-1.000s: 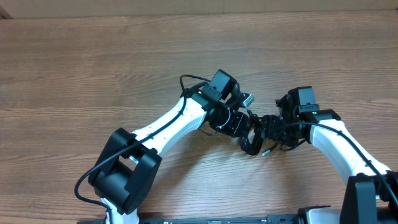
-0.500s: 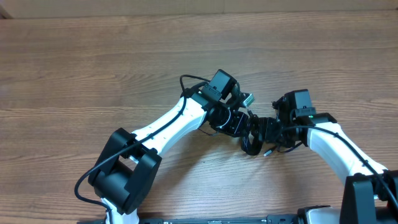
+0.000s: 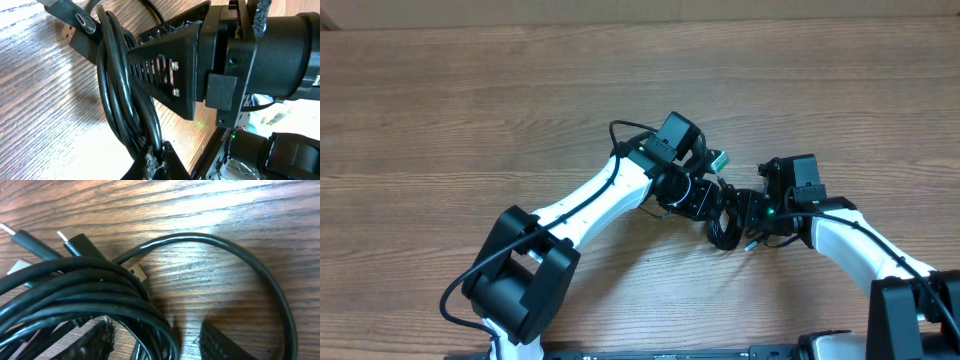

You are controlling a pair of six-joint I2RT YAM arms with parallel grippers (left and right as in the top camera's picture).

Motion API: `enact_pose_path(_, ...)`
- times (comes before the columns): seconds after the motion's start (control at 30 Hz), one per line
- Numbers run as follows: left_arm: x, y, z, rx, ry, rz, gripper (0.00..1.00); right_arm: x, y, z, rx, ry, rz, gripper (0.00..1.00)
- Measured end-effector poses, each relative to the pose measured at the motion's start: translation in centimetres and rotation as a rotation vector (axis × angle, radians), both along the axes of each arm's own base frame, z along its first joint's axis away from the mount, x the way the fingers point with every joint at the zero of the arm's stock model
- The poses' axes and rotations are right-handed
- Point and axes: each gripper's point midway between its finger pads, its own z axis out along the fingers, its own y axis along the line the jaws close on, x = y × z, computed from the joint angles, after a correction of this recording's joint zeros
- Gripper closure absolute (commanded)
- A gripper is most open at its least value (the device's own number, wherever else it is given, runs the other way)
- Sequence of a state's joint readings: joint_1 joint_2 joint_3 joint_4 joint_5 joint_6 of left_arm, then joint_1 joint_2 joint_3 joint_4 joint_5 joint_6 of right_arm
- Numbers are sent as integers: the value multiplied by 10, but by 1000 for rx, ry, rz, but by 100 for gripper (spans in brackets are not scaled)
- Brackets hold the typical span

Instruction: Untangle cables

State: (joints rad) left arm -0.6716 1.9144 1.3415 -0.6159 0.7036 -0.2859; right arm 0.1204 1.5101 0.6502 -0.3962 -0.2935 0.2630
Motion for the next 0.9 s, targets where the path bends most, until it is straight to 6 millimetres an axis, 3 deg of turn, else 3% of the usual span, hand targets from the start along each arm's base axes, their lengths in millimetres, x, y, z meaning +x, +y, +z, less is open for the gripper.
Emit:
enact_pose_path(0.07,0,0,0,0,0,0,96,1,-1,-1,-5,-11,-1,55)
enact_pose_path(0.17,0,0,0,0,0,0,96,1,-2,-4,-8,-17,-5,79)
enact_pose_path(0.3,-1,1,-1,7,7,0,96,-3,-2,-7,-12,-14,-3,91)
enact_pose_path(0.43,-8,12,-8,73,39,11,96,-4,-7,-10,-36,-4,-31,95)
enact_pose_path(0.6,-8,49,-25,242,81,69,96,-5,-11,-12,-57,17,-84,96)
enact_pose_path(0.9,50,122,-35,342,87,318,96,-5,-16,-12,-71,22,-121,96)
